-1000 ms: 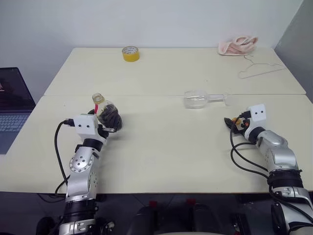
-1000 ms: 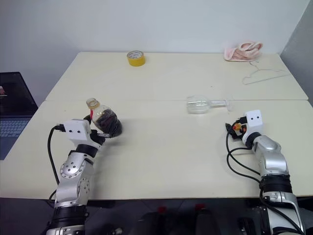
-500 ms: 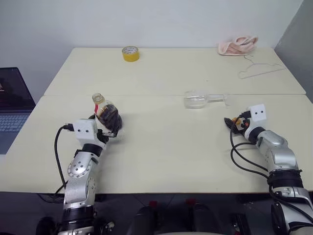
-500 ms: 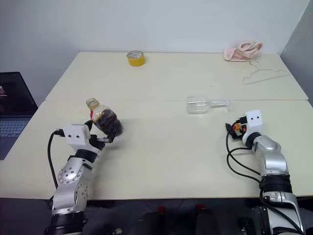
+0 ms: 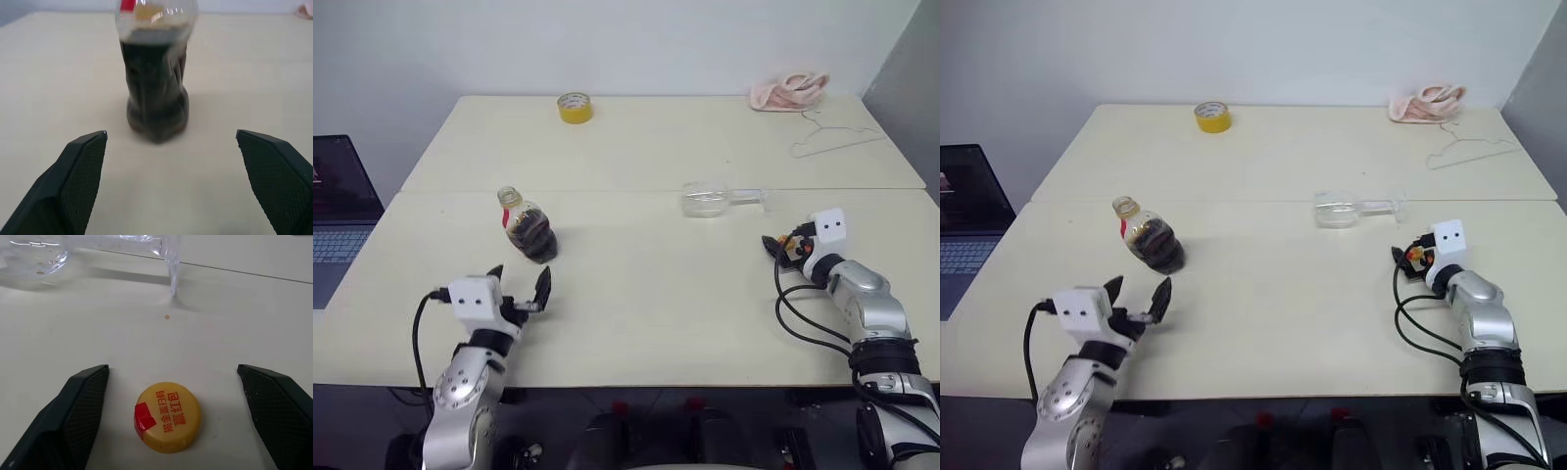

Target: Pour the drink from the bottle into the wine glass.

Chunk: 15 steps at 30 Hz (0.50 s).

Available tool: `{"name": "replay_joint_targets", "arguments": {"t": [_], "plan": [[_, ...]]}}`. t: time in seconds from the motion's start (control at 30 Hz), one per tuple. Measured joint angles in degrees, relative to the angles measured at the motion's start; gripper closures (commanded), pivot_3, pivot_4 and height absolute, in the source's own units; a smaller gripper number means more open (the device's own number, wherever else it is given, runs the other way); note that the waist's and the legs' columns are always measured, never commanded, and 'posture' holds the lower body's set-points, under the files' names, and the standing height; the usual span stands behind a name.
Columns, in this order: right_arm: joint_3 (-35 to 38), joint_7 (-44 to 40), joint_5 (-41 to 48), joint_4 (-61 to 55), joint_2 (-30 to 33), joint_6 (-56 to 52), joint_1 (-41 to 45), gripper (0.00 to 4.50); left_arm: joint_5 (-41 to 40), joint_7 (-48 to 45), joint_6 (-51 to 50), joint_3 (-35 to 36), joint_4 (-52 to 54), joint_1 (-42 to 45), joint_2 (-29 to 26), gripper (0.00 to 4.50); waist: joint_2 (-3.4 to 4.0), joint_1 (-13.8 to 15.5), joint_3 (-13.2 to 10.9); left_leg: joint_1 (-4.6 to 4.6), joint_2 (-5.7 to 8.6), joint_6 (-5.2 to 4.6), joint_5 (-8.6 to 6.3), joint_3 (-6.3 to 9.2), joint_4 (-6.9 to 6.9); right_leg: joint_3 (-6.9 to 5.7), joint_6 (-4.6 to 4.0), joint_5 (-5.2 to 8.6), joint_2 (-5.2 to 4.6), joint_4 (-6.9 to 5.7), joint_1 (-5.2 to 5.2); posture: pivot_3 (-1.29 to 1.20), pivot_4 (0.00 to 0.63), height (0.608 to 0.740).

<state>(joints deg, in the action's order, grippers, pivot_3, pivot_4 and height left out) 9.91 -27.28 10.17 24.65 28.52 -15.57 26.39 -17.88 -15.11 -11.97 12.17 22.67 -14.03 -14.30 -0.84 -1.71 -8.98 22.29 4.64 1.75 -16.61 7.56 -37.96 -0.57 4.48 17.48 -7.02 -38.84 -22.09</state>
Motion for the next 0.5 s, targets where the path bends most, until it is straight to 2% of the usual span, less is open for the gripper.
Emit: {"name": "replay_joint_targets", "arguments": {"t": [0.1, 0.2, 0.4, 0.5], "plan": [[-0.04, -0.06, -0.04, 0.66, -0.01, 0.24, 0.15, 0.0, 0.51, -3.39, -0.93, -3.13, 0.62, -0.83, -2.9, 0.03, 0.0, 0.08, 0.0, -0.32, 0.0, -0.01, -0.01, 0.0, 0.05, -0.01, -0.01, 0.01, 0.01, 0.06, 0.31, 0.0, 0.15, 0.74], [-0.03, -0.15, -0.01, 0.73, -0.17, 0.55, 0.18, 0.0, 1.86, -7.11, -1.59, -7.33, -0.07, 2.04, -5.8, 0.03, 0.0, 0.07, 0.0, -0.39, 0.0, -0.03, -0.02, -0.01, 0.07, 0.0, -0.01, 0.01, 0.01, 0.12, 0.38, 0.0, 0.15, 0.74], [-0.14, -0.32, 0.07, -2.52, -0.06, 0.24, -1.37, 0.0, 2.68, -12.39, -3.2, -13.78, -0.25, 8.56, -7.96, 0.03, 0.05, -0.01, -0.03, -0.36, -0.02, -0.03, -0.02, -0.03, 0.14, 0.0, -0.01, 0.01, 0.01, 0.15, 0.32, 0.0, 0.15, 0.74], [-0.24, -2.23, 0.02, -7.13, 2.23, -0.9, -3.41, 0.0, 2.88, -14.15, -4.82, -15.44, -0.25, 11.14, -9.09, 0.03, 0.05, 0.02, -0.03, -0.35, -0.01, -0.03, -0.02, -0.03, 0.12, 0.0, -0.01, 0.01, 0.01, 0.18, 0.34, 0.0, 0.15, 0.74]]}}
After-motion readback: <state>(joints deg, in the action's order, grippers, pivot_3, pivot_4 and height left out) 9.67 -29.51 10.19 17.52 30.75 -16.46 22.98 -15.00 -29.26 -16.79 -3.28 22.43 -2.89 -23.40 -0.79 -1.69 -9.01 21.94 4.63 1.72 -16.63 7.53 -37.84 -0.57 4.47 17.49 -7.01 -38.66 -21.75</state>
